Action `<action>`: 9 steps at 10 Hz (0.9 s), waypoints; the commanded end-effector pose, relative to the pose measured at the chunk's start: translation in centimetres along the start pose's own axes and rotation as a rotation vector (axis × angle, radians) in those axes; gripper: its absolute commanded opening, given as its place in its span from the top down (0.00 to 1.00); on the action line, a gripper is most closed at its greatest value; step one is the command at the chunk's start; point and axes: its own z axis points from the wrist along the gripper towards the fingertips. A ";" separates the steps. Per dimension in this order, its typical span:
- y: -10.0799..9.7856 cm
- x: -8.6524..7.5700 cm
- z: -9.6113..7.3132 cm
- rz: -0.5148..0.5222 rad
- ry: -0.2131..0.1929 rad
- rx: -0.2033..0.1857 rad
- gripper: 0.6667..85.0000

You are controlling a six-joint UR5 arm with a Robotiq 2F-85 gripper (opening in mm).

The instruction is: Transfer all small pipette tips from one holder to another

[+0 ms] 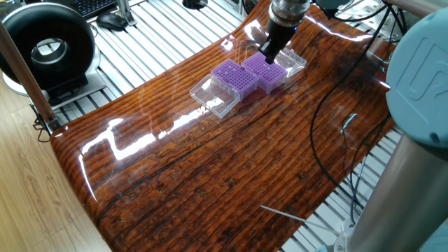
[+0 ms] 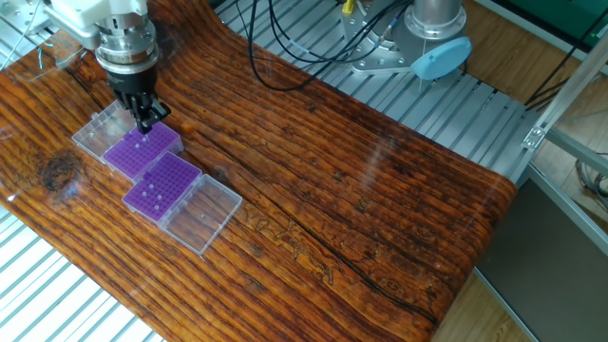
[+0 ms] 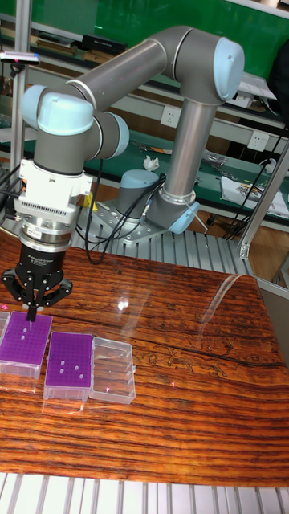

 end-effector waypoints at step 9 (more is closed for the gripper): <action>0.3 -0.4 0.4 0.014 -0.021 -0.021 1.00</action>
